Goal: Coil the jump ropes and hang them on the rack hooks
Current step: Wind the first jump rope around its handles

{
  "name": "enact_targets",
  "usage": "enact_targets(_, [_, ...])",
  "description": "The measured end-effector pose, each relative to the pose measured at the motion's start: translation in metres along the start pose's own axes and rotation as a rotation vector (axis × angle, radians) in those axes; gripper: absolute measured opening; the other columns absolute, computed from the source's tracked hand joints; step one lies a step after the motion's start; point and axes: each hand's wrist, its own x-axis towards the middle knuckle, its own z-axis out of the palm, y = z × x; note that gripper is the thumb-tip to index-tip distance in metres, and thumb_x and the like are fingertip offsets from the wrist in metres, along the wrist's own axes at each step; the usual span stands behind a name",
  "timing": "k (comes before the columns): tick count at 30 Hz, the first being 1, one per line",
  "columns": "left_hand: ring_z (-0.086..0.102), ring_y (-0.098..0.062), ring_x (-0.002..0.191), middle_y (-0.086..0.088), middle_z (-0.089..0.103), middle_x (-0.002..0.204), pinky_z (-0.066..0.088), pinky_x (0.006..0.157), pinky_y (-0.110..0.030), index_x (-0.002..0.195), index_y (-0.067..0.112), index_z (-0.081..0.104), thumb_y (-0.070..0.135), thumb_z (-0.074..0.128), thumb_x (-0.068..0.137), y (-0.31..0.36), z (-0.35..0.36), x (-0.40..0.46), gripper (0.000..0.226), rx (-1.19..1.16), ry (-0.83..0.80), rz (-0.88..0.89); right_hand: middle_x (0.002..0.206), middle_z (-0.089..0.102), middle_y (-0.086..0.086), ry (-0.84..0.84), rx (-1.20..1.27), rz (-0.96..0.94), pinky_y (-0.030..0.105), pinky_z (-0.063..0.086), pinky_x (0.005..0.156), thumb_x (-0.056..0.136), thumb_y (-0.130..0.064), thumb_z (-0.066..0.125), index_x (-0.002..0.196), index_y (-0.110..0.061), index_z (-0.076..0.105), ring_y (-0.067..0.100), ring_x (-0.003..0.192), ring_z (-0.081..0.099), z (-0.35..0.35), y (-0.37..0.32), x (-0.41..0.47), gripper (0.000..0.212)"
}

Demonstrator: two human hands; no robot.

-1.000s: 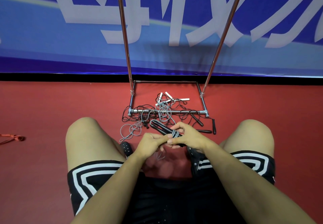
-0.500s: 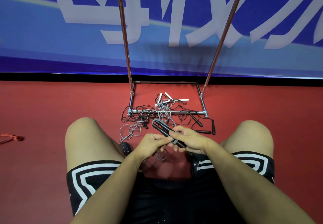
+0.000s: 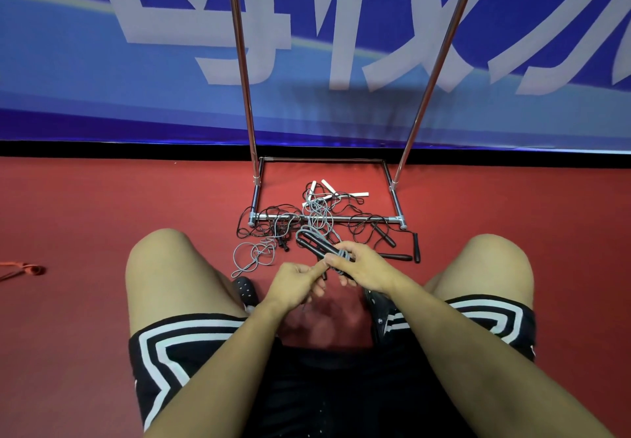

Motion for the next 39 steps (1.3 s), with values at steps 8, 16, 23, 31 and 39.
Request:
enact_targets(8, [0.047,-0.012,0.036,-0.006,0.063,0.053,0.039,0.042,-0.019,0.069,0.002,0.070,0.042,0.066,0.097,-0.004,0.000,0.002,0.049,-0.021,-0.003,0.007,0.091,0.062,-0.002,-0.046,0.152,0.084,0.026,0.045,0.059,0.112,-0.030,0.039,0.127,-0.006,0.055,0.012,0.066,0.057,0.004,0.007,0.004,0.032])
enact_targets(16, [0.045,-0.011,0.036,-0.006,0.052,0.048,0.039,0.044,-0.020,0.068,0.003,0.069,0.037,0.066,0.098,-0.003,-0.002,0.004,0.046,-0.043,0.021,0.047,0.099,0.072,0.001,-0.078,0.240,0.044,0.032,0.057,0.089,0.105,-0.015,0.057,0.116,-0.015,0.065,0.017,0.088,0.070,0.004,0.006,0.004,0.014])
enact_targets(23, [0.043,-0.010,0.033,-0.011,0.067,0.057,0.037,0.039,-0.017,0.069,0.002,0.072,0.037,0.066,0.098,-0.003,-0.002,0.003,0.045,0.012,0.050,0.003,0.112,0.075,0.009,-0.050,0.227,0.085,0.041,0.052,0.107,0.089,-0.022,0.079,0.134,-0.008,0.057,0.020,0.101,0.073,-0.001,0.012,0.003,0.053])
enact_targets(31, [0.045,-0.007,0.034,-0.013,0.067,0.063,0.037,0.043,-0.017,0.082,-0.007,0.073,0.024,0.061,0.102,-0.004,0.000,0.005,0.038,-0.050,0.033,0.101,0.115,0.074,0.008,0.049,0.212,0.050,0.037,0.050,0.109,0.066,-0.042,0.093,0.119,-0.024,0.065,0.020,0.119,0.067,-0.001,0.012,0.006,0.062])
enact_targets(39, [0.047,-0.010,0.038,-0.005,0.070,0.062,0.037,0.042,-0.021,0.084,0.000,0.074,0.027,0.055,0.106,-0.010,0.004,0.008,0.039,0.011,-0.012,0.113,0.128,0.068,0.005,0.073,0.177,0.081,0.033,0.045,0.111,0.072,-0.034,0.093,0.119,-0.028,0.066,0.015,0.127,0.060,-0.002,0.010,0.006,0.055])
